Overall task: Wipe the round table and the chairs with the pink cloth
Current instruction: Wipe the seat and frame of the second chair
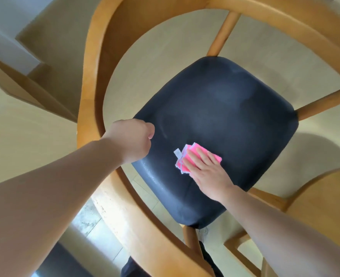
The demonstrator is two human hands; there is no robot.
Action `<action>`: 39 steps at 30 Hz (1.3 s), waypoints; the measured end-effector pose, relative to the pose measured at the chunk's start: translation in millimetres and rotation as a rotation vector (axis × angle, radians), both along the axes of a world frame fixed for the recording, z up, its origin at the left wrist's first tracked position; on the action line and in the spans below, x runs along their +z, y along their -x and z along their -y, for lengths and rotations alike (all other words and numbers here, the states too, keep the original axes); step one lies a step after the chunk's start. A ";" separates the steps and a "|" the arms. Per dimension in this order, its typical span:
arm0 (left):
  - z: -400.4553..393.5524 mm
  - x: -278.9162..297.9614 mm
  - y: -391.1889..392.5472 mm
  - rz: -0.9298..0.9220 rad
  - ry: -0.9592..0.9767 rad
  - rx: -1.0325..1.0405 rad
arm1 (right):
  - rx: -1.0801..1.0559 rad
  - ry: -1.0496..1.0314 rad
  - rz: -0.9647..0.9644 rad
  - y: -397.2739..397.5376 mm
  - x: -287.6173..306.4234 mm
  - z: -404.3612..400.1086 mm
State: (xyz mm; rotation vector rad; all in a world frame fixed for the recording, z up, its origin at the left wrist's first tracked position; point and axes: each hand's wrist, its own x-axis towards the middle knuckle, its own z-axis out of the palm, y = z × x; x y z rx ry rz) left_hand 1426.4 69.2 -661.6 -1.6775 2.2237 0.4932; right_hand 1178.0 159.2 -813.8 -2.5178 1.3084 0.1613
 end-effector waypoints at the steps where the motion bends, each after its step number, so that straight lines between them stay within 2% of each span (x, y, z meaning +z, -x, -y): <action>1: -2.5 2.4 1.3 0.000 -0.004 -0.002 | 0.021 -0.006 0.015 3.0 -0.3 -16.7; 4: -15.2 8.6 6.6 -0.012 -0.023 -0.041 | 0.031 -0.031 0.044 16.6 4.4 -61.2; 7: -27.0 25.0 6.7 -0.015 -0.076 -0.070 | -0.087 -0.191 0.083 12.5 18.8 -85.2; 10: -34.3 56.1 6.4 -0.072 -0.084 -0.059 | -0.547 -0.455 0.420 -5.6 60.3 -74.4; 13: -34.9 100.8 10.9 -0.179 -0.054 -0.013 | -0.977 -0.513 0.728 -23.5 133.4 -33.5; 16: -31.1 153.4 14.6 -0.337 -0.084 0.102 | -1.183 -0.516 0.989 -39.1 219.6 3.7; 19: -30.0 208.0 18.7 -0.550 -0.083 0.184 | -1.145 -0.495 1.142 -52.4 308.8 21.7; 23: -35.1 285.4 17.9 -0.861 -0.014 0.125 | -0.910 -0.585 1.465 -71.8 408.2 27.9; 25: -38.1 317.3 11.0 -0.929 -0.020 0.095 | -0.853 -0.616 1.602 -86.1 444.5 25.6; 28: -46.3 353.1 -1.9 -0.896 0.020 -0.005 | -0.864 -0.779 1.845 -104.8 479.4 19.9; 31: -56.6 369.3 -12.8 -0.857 0.117 -0.031 | -0.800 -0.828 1.846 -116.3 499.0 13.5; 33: -61.7 374.4 -19.9 -0.987 0.113 -0.004 | -0.771 -0.812 1.814 -120.2 506.9 9.3; 36: -67.8 377.5 -32.7 -1.153 -0.049 0.065 | -0.757 -0.774 1.737 -119.7 511.7 1.6; 39: -74.5 377.5 -38.5 -1.140 -0.173 0.054 | -0.754 -0.792 1.656 -117.6 511.9 -6.4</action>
